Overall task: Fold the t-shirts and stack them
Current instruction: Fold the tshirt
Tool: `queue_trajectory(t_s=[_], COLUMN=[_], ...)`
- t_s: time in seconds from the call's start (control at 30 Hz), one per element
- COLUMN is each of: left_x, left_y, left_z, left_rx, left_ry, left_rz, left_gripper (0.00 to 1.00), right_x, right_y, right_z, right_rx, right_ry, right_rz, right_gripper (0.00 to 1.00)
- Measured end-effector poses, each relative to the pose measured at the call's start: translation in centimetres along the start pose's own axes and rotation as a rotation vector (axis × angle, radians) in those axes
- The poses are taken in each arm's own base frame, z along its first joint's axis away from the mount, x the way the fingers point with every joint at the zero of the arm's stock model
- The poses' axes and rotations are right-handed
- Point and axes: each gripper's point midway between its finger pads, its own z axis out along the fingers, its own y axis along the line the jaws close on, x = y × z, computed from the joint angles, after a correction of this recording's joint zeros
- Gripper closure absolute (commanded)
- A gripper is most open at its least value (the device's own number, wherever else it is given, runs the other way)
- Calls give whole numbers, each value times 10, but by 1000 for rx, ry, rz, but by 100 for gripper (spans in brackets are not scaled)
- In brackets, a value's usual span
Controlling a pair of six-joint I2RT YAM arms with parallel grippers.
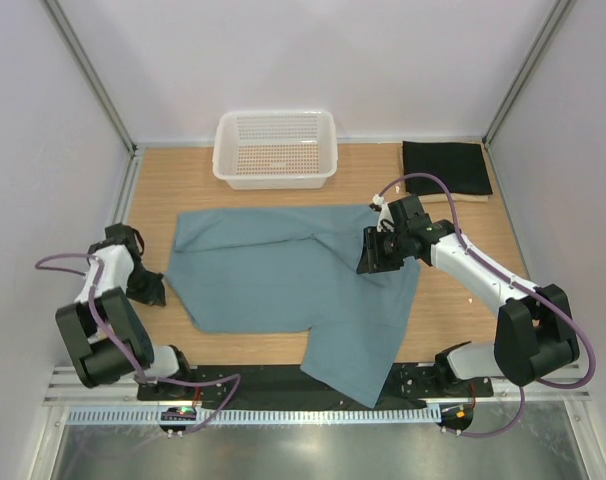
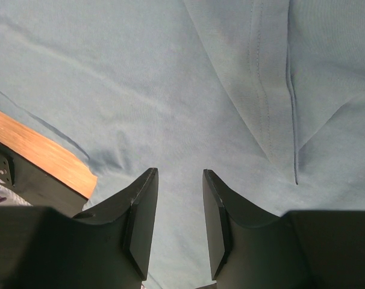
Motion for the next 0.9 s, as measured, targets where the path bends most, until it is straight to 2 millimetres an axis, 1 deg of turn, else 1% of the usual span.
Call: queue_trajectory(t_s=[0.1,0.17,0.27,0.43,0.57,0.67,0.8,0.9], left_x=[-2,3,13,24,26,27,24,27], left_y=[-15,-29,-44,-52,-50,-38,-23,-18], left_z=[-22,-30,-27,-21,-20,-18,-23,-20], left_rx=[136,217,267,290,277,218,185,171], left_ry=[-37,-20,39,98,97,80,30,31], left_rz=[-8,4,28,63,80,81,78,78], left_gripper=[100,100,100,100,100,100,100,100], right_x=[0,0,0,0,0,0,0,1], right_y=[0,0,0,0,0,0,-1,-1], right_z=[0,0,0,0,0,0,0,1], right_rx=[0,0,0,0,0,0,1,1], right_ry=[0,0,0,0,-1,-2,0,2], right_rz=[-3,-3,-5,-6,-6,-6,-6,-5], right_gripper=[59,60,60,62,62,62,62,63])
